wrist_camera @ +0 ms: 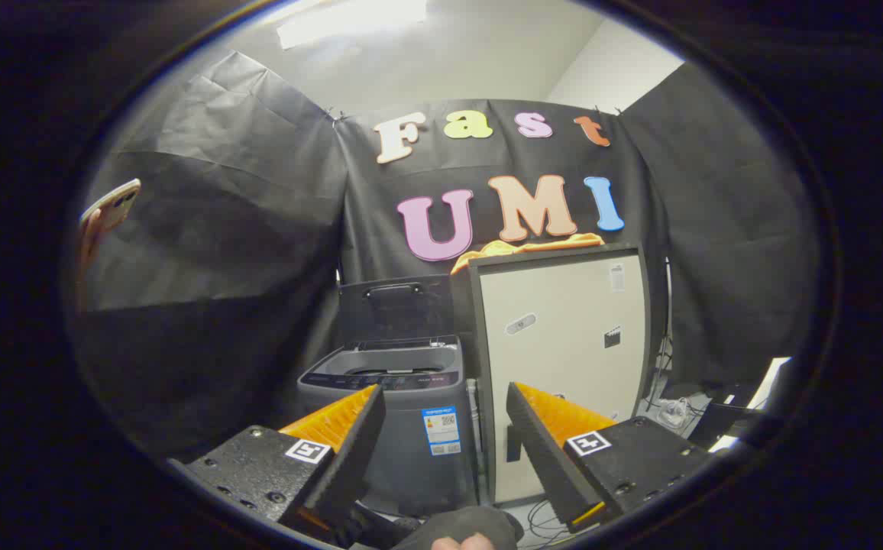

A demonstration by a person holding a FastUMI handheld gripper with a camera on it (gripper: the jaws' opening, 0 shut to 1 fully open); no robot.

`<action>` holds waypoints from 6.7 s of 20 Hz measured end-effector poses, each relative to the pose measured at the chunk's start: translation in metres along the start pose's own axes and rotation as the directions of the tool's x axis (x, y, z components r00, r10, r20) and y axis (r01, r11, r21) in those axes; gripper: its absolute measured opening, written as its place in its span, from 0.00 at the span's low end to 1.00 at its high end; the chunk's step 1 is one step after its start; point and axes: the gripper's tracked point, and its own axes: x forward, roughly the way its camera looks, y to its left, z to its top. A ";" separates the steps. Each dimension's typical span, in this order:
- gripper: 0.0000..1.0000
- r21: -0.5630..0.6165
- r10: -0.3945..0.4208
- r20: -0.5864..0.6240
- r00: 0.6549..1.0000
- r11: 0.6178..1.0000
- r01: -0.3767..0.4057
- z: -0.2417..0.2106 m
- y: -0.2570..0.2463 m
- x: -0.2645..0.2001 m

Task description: Put the clothes into the washing machine and then close the washing machine lid.

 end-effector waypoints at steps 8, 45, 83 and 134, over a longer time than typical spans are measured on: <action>0.97 -0.010 0.001 -0.012 1.000 1.000 -0.001 -0.006 0.001 0.002; 0.97 -0.032 0.033 0.007 0.999 0.999 -0.032 0.019 0.012 0.024; 0.97 -0.077 0.012 -0.037 0.999 0.997 -0.015 0.104 -0.049 0.166; 0.64 -0.106 -0.045 -0.515 0.856 0.994 -0.012 0.117 -0.213 0.411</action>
